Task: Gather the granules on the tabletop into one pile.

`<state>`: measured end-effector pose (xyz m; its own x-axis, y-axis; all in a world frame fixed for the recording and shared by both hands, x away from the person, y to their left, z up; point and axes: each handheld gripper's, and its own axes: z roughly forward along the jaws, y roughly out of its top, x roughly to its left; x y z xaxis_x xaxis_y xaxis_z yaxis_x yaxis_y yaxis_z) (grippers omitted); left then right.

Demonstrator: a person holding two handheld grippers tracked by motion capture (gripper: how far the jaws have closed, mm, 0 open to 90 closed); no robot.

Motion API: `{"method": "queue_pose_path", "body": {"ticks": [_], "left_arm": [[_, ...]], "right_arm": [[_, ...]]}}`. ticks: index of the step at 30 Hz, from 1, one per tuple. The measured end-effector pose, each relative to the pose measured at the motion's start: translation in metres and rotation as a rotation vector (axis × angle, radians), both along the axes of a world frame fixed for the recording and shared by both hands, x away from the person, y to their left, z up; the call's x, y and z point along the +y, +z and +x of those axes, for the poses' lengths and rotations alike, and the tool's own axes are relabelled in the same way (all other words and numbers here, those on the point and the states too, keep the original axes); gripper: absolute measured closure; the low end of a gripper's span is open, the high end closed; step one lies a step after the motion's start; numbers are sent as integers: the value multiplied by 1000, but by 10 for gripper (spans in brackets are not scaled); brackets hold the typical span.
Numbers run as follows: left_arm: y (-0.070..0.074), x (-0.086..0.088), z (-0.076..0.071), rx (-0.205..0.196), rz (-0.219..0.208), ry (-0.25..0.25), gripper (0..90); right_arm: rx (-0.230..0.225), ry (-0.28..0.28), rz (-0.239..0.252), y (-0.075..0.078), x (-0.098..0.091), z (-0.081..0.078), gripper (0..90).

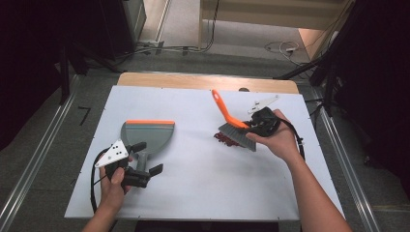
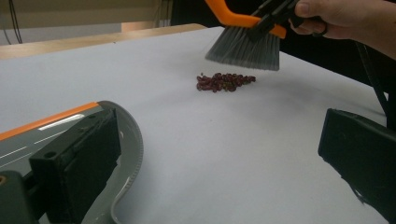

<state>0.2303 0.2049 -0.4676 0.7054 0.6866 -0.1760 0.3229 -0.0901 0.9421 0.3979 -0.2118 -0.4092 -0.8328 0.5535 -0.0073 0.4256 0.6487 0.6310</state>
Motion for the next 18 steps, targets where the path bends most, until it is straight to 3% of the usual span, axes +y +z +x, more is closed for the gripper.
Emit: {"method": "queue_pose_path", "body": {"ticks": [4, 8, 12, 14, 15, 18], "left_arm": [[0, -1, 0, 0, -1, -2, 0], [0, -2, 0, -1, -1, -4, 0], [1, -4, -1, 0, 1, -5, 0], [1, -4, 0, -2, 4, -6, 0], [0, -3, 0, -1, 3, -7, 0], [0, -3, 0, -2, 2, -5, 0]], "right_arm": [[-27, -197, -28, 2, -16, -7, 682], [-11, -385, -61, -14, -23, -10, 681], [-40, -489, -137, -33, -18, -11, 682], [-66, -534, -130, -36, -13, -13, 682], [-54, -561, -125, -36, -10, -13, 683], [-35, -571, -107, -36, 0, -13, 684]]}}
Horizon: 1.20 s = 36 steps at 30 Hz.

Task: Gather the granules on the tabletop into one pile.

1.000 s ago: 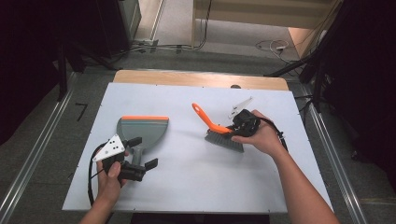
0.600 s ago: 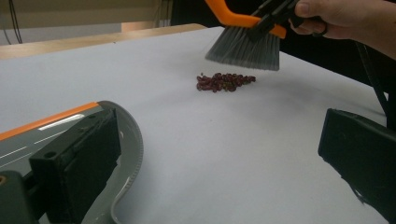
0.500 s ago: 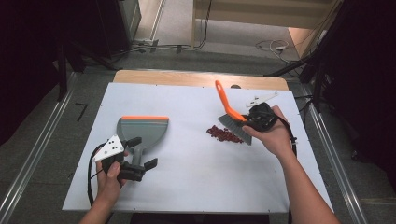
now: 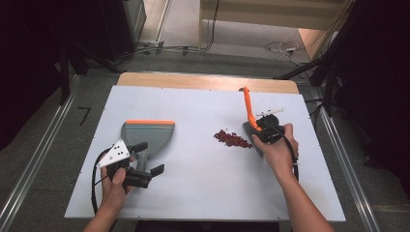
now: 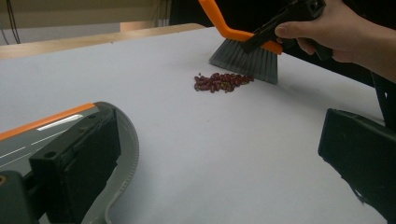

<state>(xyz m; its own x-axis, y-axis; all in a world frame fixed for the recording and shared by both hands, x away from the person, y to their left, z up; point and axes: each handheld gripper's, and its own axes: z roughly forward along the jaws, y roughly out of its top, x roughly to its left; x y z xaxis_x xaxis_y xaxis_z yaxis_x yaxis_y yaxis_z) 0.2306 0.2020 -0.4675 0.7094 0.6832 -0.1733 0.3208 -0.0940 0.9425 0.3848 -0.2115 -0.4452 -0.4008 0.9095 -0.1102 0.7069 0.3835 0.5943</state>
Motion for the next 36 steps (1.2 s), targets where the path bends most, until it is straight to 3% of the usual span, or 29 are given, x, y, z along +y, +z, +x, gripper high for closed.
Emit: {"method": "queue_pose_path", "body": {"ticks": [5, 7, 13, 18, 25, 36], "left_arm": [[0, 1, -1, -1, -2, 0, 0], [0, 1, -1, 0, -2, 0, 0], [0, 2, -1, -1, 0, 2, 0], [0, 2, 0, -1, 0, 3, 0], [0, 2, -1, -8, 11, 9, 0], [0, 1, -2, -14, 15, 22, 0]], "right_arm": [[-5, 7, -18, 0, 15, 3, 684], [4, 10, -3, 1, 18, 5, 684], [-13, 18, -28, 4, 20, 4, 683], [-38, 25, 7, 14, 7, -3, 683], [-54, 43, 110, 26, -22, -20, 683], [-59, 90, 217, 17, -65, -55, 684]]}}
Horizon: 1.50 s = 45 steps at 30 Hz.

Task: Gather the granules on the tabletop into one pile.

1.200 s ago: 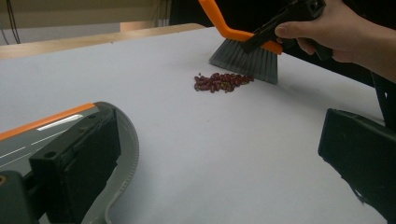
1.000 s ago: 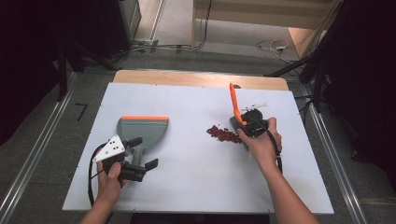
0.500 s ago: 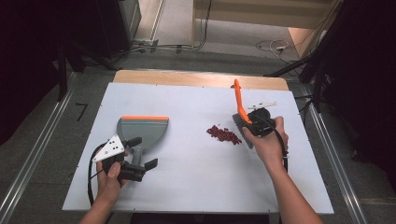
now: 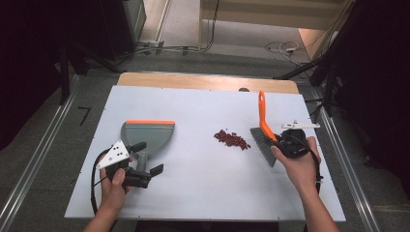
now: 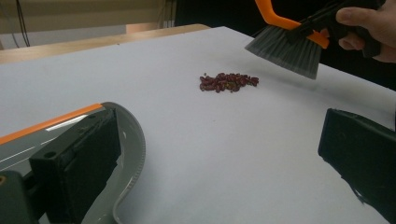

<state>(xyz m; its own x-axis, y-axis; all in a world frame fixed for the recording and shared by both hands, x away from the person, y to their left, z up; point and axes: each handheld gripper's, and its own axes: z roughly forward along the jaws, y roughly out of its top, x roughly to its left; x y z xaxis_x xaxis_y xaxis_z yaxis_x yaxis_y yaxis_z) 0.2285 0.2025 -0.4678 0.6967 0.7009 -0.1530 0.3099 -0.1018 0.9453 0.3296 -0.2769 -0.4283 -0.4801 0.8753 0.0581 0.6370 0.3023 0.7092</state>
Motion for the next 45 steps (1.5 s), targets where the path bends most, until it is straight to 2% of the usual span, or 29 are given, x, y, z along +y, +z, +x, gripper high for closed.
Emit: {"method": "queue_pose_path", "body": {"ticks": [6, 17, 25, 31, 35, 45], "left_arm": [[0, 1, 0, -3, -3, 11, 0], [-1, 3, -1, -12, -1, 14, 0], [-1, 3, -2, -17, -6, 23, 0], [-1, 6, -3, -28, -14, 46, 0], [-1, 6, -3, -32, -15, 51, 0], [-1, 8, -4, -32, -12, 57, 0]], "right_arm": [[-8, 42, 24, -6, -16, -13, 685], [-22, 59, 91, -11, -45, -32, 685], [-26, 47, 141, -14, -72, -41, 685], [-28, 37, 170, -18, -87, -40, 685], [-28, 34, 185, -21, -92, -37, 684], [-18, 49, 170, -25, -89, -35, 684]]}}
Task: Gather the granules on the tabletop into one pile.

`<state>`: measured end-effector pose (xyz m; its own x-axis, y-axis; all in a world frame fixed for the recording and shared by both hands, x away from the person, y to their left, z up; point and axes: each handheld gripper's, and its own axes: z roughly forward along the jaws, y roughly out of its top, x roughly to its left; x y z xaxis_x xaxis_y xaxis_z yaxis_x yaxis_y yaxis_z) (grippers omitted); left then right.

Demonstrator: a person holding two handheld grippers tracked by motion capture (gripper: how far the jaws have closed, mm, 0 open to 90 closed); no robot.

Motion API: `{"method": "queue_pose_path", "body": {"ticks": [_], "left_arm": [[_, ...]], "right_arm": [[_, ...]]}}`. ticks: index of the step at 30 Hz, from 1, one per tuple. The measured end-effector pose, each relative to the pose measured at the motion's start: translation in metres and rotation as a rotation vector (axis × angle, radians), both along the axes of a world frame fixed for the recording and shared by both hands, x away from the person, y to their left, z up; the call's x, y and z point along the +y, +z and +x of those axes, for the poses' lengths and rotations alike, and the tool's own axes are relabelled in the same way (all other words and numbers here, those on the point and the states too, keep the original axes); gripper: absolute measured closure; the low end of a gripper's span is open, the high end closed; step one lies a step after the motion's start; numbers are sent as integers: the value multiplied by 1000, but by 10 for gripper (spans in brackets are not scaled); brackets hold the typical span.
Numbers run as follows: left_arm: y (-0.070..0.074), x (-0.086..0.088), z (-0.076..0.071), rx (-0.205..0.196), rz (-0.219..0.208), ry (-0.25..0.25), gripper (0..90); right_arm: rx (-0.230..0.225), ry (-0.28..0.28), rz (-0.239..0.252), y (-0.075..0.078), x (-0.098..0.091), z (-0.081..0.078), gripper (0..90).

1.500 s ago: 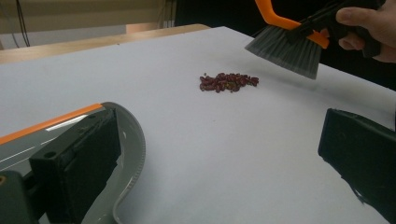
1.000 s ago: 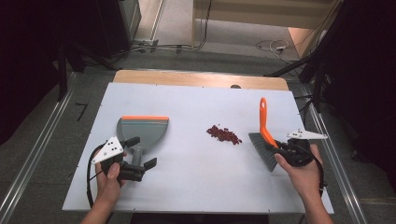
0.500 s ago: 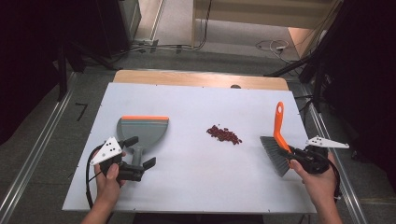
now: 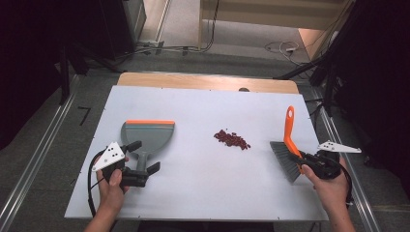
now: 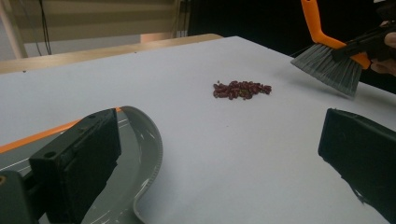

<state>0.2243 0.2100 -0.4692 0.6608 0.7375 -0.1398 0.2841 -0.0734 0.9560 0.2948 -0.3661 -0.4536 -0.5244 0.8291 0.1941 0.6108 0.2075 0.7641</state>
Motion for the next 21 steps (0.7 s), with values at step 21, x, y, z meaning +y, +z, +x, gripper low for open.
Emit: {"method": "queue_pose_path", "body": {"ticks": [21], "left_arm": [[0, 3, 0, 2, -9, 3, 0]], "right_arm": [[0, 0, -8, -3, 0, 3, 684]]}}
